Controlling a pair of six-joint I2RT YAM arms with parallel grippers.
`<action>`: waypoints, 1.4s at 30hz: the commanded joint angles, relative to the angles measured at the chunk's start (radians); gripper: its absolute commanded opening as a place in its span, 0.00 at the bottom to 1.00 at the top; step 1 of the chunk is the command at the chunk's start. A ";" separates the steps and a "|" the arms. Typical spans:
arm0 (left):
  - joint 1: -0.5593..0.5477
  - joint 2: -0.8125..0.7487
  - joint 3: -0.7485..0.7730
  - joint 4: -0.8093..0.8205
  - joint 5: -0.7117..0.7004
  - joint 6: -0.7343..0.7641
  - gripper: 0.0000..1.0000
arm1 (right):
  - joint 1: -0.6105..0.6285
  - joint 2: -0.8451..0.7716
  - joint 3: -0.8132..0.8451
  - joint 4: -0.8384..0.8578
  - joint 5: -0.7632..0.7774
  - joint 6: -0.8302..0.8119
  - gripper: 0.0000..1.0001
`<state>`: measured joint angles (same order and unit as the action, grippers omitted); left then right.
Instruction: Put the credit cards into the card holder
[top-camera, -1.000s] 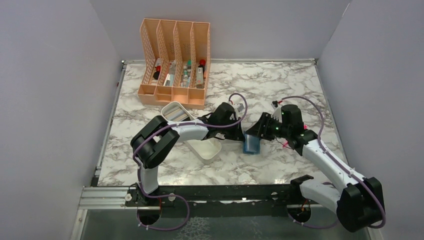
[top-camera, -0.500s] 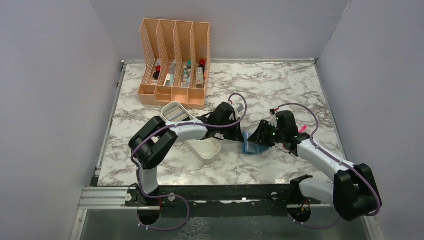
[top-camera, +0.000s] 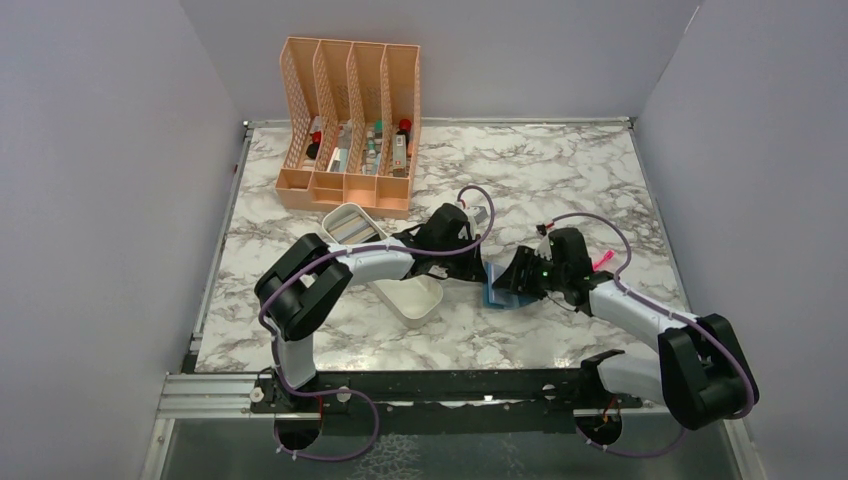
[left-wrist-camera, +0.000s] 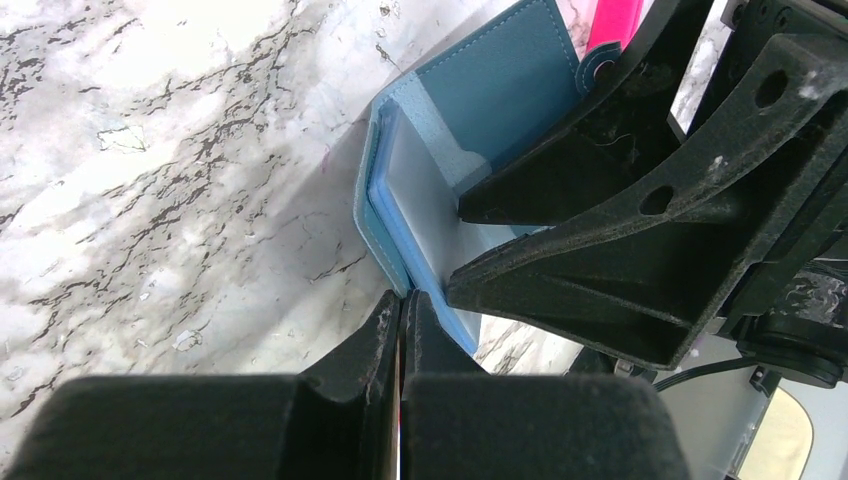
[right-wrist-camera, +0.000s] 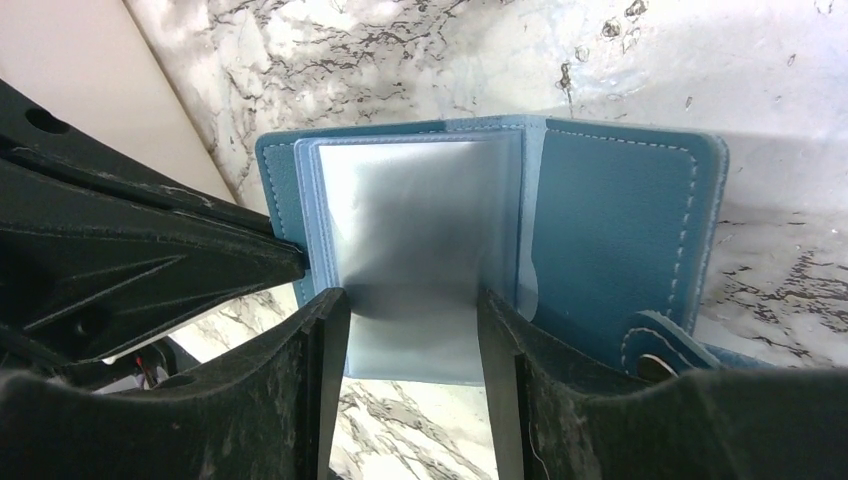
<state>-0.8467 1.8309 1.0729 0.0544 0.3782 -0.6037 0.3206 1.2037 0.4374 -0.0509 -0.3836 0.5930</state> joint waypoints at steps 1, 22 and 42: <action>-0.005 -0.035 -0.001 -0.006 -0.007 0.022 0.00 | 0.005 0.005 -0.027 0.061 -0.046 -0.013 0.56; -0.005 -0.025 0.011 -0.003 0.010 0.015 0.00 | 0.004 -0.005 -0.035 0.050 -0.036 -0.024 0.64; -0.006 -0.024 0.012 -0.030 0.008 0.018 0.00 | 0.005 0.013 0.008 -0.080 0.155 -0.065 0.55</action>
<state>-0.8467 1.8309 1.0729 0.0345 0.3779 -0.5961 0.3210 1.2110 0.4225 -0.0502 -0.3271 0.5594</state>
